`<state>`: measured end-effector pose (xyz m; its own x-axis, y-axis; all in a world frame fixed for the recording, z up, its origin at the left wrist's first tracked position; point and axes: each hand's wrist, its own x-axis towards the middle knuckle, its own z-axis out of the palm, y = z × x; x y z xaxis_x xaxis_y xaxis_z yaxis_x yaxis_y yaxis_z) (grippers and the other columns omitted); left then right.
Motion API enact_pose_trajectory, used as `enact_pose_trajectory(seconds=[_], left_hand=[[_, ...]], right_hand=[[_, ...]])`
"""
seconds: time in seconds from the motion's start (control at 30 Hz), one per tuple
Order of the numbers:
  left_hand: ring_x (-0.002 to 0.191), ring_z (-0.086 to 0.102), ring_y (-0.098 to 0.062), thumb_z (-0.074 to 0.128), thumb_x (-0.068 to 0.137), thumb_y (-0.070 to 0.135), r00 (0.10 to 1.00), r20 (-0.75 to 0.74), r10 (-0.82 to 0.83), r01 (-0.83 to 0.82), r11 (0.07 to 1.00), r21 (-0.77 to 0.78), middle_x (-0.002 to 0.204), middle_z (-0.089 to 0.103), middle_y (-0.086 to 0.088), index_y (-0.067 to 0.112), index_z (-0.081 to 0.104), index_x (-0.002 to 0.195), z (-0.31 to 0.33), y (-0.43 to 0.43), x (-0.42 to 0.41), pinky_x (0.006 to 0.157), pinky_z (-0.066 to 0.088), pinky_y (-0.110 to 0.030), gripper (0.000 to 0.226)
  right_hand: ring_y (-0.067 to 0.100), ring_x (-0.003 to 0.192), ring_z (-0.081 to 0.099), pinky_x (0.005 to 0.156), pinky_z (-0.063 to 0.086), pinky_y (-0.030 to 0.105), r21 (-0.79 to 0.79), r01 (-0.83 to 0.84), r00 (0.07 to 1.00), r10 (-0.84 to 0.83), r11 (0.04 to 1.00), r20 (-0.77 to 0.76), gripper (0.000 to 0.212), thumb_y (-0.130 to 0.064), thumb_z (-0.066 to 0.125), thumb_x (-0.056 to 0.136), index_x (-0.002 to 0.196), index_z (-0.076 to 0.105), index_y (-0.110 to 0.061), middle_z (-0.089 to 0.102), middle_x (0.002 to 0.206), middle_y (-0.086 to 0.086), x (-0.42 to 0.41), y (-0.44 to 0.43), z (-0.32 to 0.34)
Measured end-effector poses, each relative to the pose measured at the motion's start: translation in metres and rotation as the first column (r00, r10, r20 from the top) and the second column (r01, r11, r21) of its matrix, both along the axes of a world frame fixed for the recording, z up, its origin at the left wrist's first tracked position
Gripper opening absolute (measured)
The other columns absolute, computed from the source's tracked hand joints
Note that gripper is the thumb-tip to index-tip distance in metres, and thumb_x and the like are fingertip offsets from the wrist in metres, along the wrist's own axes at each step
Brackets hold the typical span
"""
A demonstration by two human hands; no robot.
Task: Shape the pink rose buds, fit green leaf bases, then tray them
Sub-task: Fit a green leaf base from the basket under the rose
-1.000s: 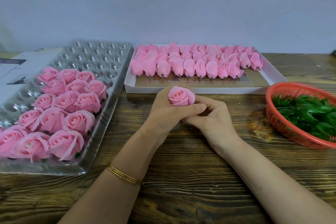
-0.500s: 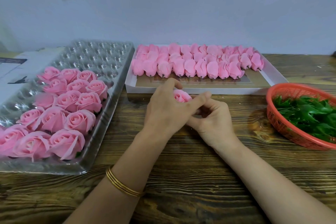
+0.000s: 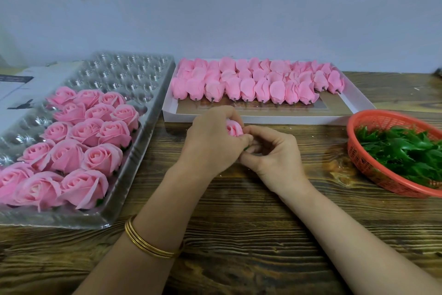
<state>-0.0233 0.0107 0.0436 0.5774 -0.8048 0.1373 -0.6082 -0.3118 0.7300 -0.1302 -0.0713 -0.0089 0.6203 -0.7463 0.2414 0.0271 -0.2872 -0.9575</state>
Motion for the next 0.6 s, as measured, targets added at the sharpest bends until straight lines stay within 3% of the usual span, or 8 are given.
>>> enact_pose_trajectory(seconds=[0.17, 0.27, 0.37, 0.47, 0.6], left_hand=[[0.080, 0.053, -0.011, 0.074, 0.079, 0.025, 0.998, 0.057, -0.019, 0.017, 0.999, 0.035, 0.080, 0.056, 0.014, 0.032, 0.058, 0.084, 0.0035, -0.0010, -0.0031, 0.063, 0.036, -0.023, 0.018], [0.082, 0.049, -0.010, 0.071, 0.083, 0.025, 0.994, 0.107, -0.030, 0.024, 0.998, 0.060, 0.080, 0.053, 0.016, 0.034, 0.057, 0.090, 0.0046, -0.0012, -0.0050, 0.060, 0.028, -0.014, 0.018], [0.089, 0.051, -0.013, 0.067, 0.086, 0.023, 0.991, 0.127, -0.048, 0.038, 0.996, 0.077, 0.087, 0.055, 0.014, 0.033, 0.058, 0.095, 0.0034, -0.0019, -0.0063, 0.063, 0.031, -0.020, 0.016], [0.091, 0.052, -0.013, 0.066, 0.087, 0.022, 0.988, 0.146, -0.056, 0.045, 0.996, 0.082, 0.092, 0.057, 0.012, 0.034, 0.057, 0.094, 0.0037, -0.0017, -0.0077, 0.063, 0.031, -0.022, 0.017], [0.087, 0.052, -0.011, 0.067, 0.087, 0.021, 0.987, 0.148, -0.068, 0.055, 0.994, 0.089, 0.082, 0.056, 0.014, 0.034, 0.057, 0.090, 0.0072, -0.0025, -0.0067, 0.063, 0.031, -0.023, 0.017]], right_hand=[[0.006, 0.060, 0.054, 0.066, 0.051, 0.022, 0.025, -0.007, 1.000, 0.007, 1.000, 0.011, 0.043, 0.012, 0.080, 0.067, 0.091, 0.072, -0.022, 0.068, 0.071, -0.001, 0.0000, 0.0003, 0.0015], [0.012, 0.065, 0.056, 0.069, 0.052, 0.028, 0.065, -0.013, 0.999, 0.011, 0.998, 0.035, 0.044, 0.015, 0.078, 0.067, 0.090, 0.072, -0.022, 0.069, 0.074, 0.005, 0.0012, -0.0001, 0.0009], [0.018, 0.068, 0.059, 0.073, 0.055, 0.040, 0.078, -0.021, 0.999, 0.017, 0.997, 0.046, 0.042, 0.015, 0.078, 0.067, 0.089, 0.072, -0.020, 0.072, 0.078, 0.014, 0.0021, -0.0004, 0.0005], [0.020, 0.068, 0.059, 0.073, 0.055, 0.041, 0.099, -0.012, 0.999, 0.007, 0.995, 0.053, 0.043, 0.017, 0.078, 0.065, 0.085, 0.069, -0.019, 0.070, 0.078, 0.013, 0.0035, -0.0001, -0.0007], [0.021, 0.070, 0.060, 0.072, 0.055, 0.039, 0.141, 0.016, 0.997, -0.026, 0.990, 0.067, 0.049, 0.017, 0.080, 0.062, 0.089, 0.059, -0.018, 0.070, 0.084, 0.017, 0.0042, -0.0003, -0.0017]])
